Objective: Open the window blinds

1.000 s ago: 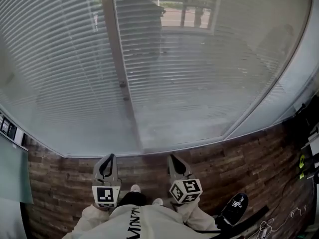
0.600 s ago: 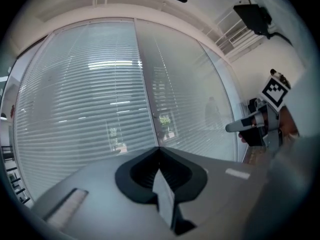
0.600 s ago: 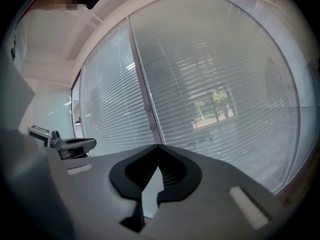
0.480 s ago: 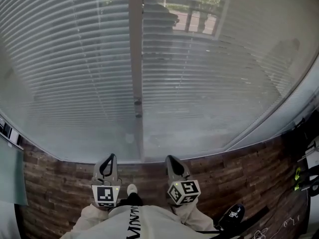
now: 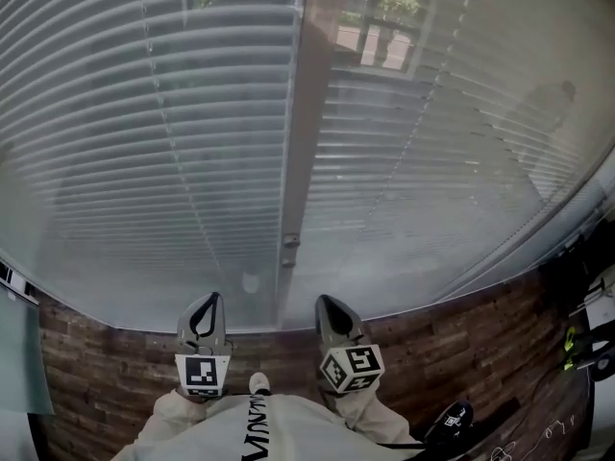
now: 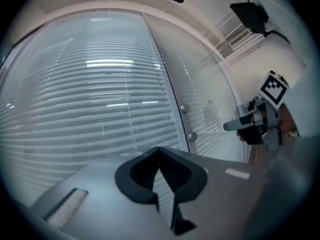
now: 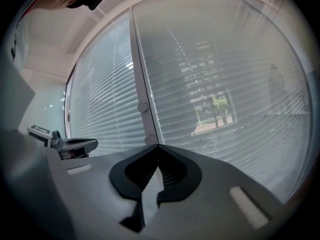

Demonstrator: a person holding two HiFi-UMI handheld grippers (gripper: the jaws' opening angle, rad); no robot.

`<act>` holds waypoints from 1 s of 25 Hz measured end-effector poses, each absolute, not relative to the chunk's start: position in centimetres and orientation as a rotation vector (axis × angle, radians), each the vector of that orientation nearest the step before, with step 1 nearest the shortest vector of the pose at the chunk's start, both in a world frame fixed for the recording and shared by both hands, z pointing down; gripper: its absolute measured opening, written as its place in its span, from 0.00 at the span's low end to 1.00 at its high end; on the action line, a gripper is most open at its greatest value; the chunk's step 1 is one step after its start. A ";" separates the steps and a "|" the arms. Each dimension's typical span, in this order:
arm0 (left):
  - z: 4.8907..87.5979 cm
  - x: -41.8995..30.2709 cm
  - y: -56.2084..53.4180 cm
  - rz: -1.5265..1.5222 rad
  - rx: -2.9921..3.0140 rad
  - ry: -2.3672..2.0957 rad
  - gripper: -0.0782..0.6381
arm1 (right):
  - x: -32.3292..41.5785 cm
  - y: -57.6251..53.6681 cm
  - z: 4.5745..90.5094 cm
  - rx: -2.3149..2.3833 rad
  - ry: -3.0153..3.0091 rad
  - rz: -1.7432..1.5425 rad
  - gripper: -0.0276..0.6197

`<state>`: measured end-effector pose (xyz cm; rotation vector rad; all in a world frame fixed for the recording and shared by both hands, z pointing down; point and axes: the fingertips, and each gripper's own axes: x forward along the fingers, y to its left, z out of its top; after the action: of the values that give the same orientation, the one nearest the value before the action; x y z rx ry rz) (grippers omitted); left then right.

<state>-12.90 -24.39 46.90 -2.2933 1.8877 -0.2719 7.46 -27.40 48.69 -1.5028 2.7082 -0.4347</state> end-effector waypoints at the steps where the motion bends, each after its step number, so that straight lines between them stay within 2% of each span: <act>1: 47.0 -13.0 -24.7 -0.273 -2.297 1.882 0.11 | 7.2 -27.7 48.9 -1.512 2.708 -0.433 0.04; 14: 47.6 -14.6 -26.2 -0.254 -2.371 1.787 0.11 | 5.5 -29.3 47.4 -1.663 2.663 -0.302 0.05; 18: 47.7 -14.3 -26.0 -0.254 -2.391 1.779 0.11 | 5.7 -29.2 46.8 -1.676 2.668 -0.282 0.08; 25: 47.6 -13.5 -26.0 -0.234 -2.394 1.758 0.11 | 4.9 -30.0 44.4 -1.691 2.732 -0.067 0.20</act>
<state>-13.55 -25.98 47.58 -2.3941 1.7579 -0.2344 4.92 -29.99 44.35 -1.6909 2.7317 -0.0674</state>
